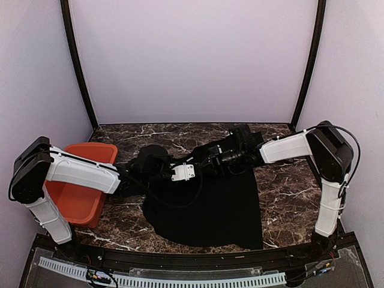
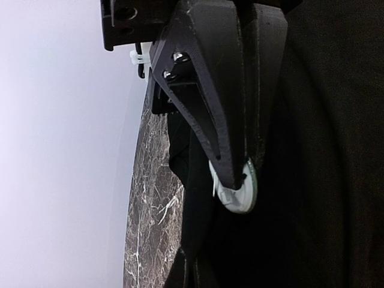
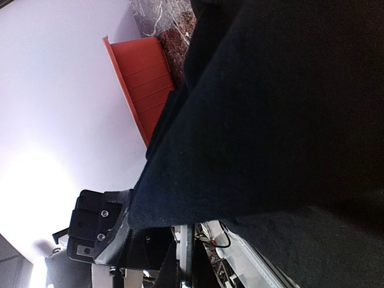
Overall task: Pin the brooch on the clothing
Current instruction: Cross the brooch on the flattened clothing.
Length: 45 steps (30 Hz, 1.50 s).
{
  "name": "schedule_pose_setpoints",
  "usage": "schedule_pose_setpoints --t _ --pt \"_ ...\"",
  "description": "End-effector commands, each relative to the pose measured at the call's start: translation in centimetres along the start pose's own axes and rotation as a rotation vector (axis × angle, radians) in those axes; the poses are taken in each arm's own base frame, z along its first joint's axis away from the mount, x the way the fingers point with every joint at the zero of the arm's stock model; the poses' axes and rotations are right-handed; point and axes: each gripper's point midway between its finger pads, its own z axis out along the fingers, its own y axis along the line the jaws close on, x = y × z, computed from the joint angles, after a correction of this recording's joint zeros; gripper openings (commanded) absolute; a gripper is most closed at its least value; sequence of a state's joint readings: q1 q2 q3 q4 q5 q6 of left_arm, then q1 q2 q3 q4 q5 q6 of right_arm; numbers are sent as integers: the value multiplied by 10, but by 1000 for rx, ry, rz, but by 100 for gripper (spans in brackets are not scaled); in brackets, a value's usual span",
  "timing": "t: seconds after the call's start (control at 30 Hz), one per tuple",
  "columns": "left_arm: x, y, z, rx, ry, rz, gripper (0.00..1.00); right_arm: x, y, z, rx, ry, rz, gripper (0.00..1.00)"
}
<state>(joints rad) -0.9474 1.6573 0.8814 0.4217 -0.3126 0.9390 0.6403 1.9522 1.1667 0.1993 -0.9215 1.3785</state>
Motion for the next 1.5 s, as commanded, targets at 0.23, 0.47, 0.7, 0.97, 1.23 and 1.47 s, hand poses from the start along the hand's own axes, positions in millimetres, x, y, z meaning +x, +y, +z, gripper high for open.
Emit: schedule_pose_setpoints --t 0.23,0.47,0.7,0.97,1.23,1.47 --pt "-10 1 -4 -6 -33 -4 1 -10 28 -2 -66 -27 -53 0" --pt "-8 2 -2 -12 -19 -4 1 -5 29 -4 -69 -22 -59 0" --pt "-6 2 0 -13 0 -2 1 -1 31 -8 -70 -29 -74 0" --pt "-1 4 7 -20 50 -31 1 3 33 -11 -75 -32 -86 0" --pt "-2 5 6 -19 48 -39 1 3 30 -11 -65 -31 -80 0" --pt "-1 4 7 -12 58 -43 1 3 33 -13 -74 -39 -97 0"
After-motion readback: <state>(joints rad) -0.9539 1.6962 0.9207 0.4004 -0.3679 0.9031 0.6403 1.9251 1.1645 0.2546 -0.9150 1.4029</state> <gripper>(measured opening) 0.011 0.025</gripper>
